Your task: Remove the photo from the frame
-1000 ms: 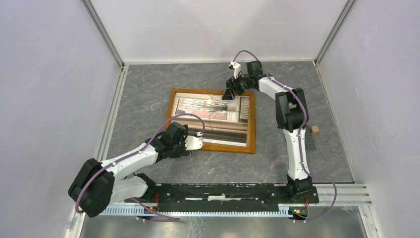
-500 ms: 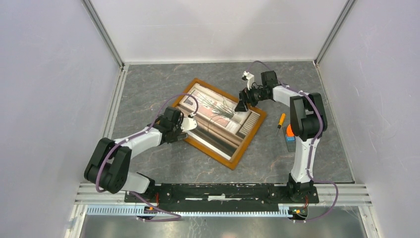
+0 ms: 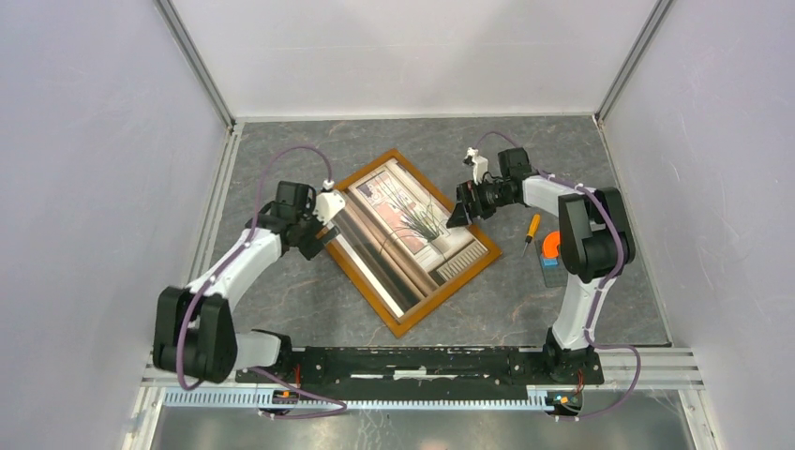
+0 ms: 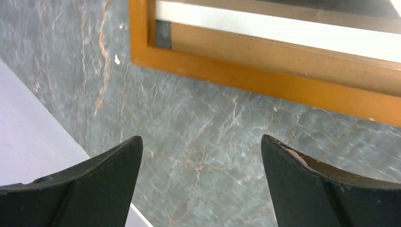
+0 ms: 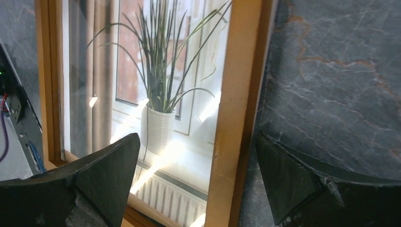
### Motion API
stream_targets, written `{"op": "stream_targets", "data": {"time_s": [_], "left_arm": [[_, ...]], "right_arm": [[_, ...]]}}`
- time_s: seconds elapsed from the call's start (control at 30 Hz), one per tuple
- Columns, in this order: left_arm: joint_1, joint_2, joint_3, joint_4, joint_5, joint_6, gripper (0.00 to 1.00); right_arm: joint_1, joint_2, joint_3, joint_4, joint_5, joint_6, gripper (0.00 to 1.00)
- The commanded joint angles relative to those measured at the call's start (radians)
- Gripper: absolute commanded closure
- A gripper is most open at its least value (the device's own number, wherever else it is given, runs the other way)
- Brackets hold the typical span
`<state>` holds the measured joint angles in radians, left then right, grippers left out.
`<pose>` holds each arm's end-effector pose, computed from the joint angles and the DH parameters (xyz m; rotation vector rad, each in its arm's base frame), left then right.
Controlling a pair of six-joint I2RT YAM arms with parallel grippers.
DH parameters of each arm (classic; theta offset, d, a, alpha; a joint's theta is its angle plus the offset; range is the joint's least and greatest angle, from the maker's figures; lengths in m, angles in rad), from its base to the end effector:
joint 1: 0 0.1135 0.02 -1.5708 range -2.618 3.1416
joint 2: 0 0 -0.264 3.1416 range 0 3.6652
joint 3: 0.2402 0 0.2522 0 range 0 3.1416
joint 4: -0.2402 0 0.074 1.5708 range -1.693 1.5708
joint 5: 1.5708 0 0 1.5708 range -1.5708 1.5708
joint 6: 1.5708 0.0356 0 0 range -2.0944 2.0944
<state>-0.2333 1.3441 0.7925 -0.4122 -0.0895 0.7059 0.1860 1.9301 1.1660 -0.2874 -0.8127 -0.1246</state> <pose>0.2568 -0.0577 0.2036 1.1246 2.2953 0.2986 0.3687 0.0957 0.1490 -0.6557 2.3774 1.0738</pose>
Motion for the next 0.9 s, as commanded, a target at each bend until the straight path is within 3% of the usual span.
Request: {"op": "stream_targets", "data": {"time_s": [0.0, 0.23, 0.43, 0.63, 0.87], "left_arm": [[0.049, -0.105, 0.064, -0.175, 0.085, -0.214, 0.0], [0.22, -0.036, 0.221, -0.312, 0.268, -0.687, 0.0], [0.348, -0.013, 0.113, -0.167, 0.513, -1.035, 0.0], [0.356, 0.043, -0.005, 0.055, 0.58, -1.192, 0.0], [0.355, 0.199, -0.024, 0.216, 0.586, -1.245, 0.0]], "right_arm": [[-0.013, 0.038, 0.117, -0.118, 0.068, 0.011, 0.02], [-0.013, 0.122, 0.271, -0.287, 0.145, -0.097, 0.02], [-0.004, 0.147, 0.305, -0.345, 0.164, -0.146, 0.02], [0.013, 0.151, 0.236, -0.375, 0.182, -0.192, 0.02], [0.021, 0.119, 0.099, -0.368, 0.179, -0.211, 0.02]]}}
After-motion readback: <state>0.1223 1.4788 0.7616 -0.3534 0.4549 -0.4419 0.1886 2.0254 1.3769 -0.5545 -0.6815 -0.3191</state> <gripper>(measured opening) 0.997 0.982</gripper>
